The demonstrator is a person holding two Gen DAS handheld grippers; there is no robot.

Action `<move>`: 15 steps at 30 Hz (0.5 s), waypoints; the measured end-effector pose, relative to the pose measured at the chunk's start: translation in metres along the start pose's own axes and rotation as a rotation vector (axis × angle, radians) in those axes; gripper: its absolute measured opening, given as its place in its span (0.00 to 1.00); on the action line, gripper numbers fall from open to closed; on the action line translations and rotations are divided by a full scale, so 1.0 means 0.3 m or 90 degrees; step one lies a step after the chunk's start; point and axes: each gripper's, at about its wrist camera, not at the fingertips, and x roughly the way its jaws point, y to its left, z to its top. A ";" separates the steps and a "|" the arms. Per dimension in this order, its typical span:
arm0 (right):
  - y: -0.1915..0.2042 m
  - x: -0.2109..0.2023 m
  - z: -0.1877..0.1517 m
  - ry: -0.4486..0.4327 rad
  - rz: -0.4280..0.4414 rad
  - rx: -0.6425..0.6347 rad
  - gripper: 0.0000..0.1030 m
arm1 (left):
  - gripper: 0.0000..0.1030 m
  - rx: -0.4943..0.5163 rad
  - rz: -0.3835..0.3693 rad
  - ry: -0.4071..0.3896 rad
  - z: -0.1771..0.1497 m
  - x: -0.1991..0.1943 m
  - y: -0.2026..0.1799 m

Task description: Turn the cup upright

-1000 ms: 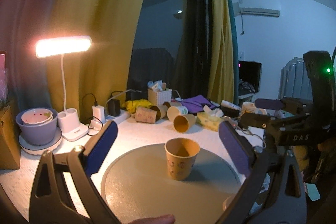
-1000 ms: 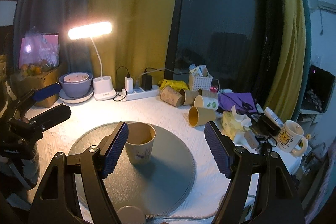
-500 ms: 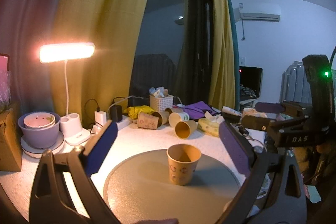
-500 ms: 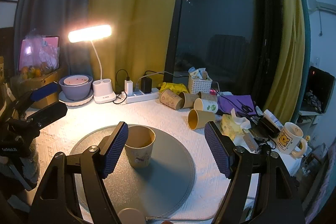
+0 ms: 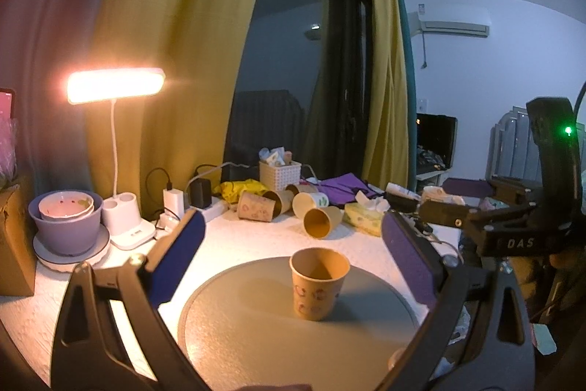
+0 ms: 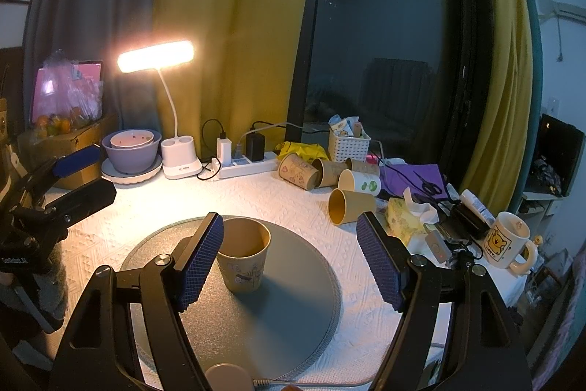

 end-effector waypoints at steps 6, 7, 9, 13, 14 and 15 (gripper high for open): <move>0.000 0.002 0.000 0.001 0.000 0.000 0.76 | 0.95 0.000 0.000 0.000 0.000 0.000 0.002; -0.001 0.001 0.001 0.000 0.000 0.001 0.76 | 0.95 0.000 0.000 0.000 -0.001 -0.001 0.000; -0.001 0.001 0.001 0.000 0.000 0.000 0.76 | 0.95 0.000 0.000 0.000 -0.002 -0.003 -0.002; 0.001 -0.001 -0.002 0.001 0.000 0.001 0.76 | 0.95 0.000 -0.001 0.001 -0.004 -0.001 -0.002; 0.001 -0.003 -0.003 0.001 0.000 0.001 0.76 | 0.95 0.000 -0.002 0.002 -0.003 0.001 0.000; 0.002 -0.001 -0.006 0.002 0.000 0.001 0.76 | 0.95 0.000 -0.003 0.002 -0.005 -0.001 -0.002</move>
